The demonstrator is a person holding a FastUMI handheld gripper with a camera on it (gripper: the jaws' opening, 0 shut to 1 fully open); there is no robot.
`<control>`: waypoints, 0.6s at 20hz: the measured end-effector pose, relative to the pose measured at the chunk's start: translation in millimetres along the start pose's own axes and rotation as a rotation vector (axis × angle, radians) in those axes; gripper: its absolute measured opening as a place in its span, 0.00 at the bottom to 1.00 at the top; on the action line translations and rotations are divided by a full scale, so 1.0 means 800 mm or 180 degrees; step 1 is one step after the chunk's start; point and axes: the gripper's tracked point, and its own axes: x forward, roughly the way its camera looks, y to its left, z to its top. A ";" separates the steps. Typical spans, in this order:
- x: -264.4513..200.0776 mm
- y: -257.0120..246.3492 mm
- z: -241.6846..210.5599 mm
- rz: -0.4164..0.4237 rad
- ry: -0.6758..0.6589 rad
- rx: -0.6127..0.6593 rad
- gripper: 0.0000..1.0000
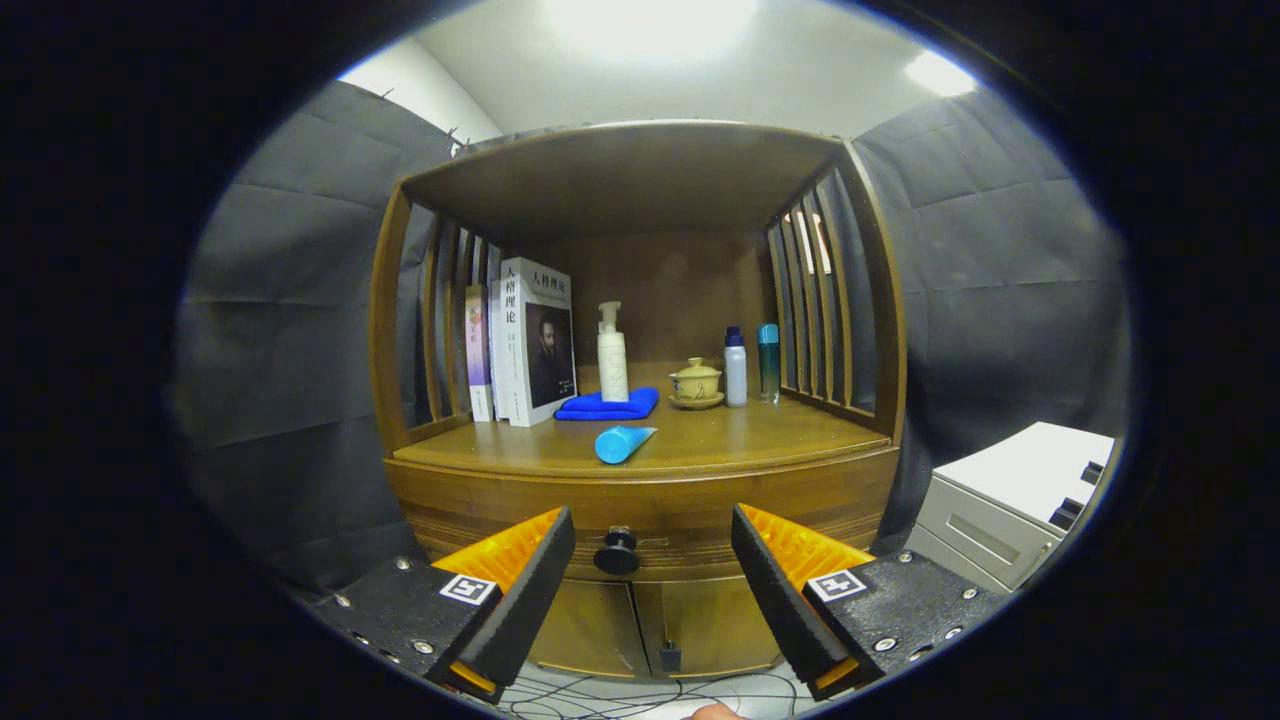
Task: Pull open the drawer, take out the items inside it, and place them on the countertop above the cabinet.
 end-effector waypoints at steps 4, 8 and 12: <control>-0.042 -0.013 0.016 0.0032 -0.0151 0.0074 0.97; -0.070 -0.020 0.018 0.0066 -0.0225 0.0028 0.97; -0.087 -0.024 0.007 0.0074 -0.0210 0.0023 0.97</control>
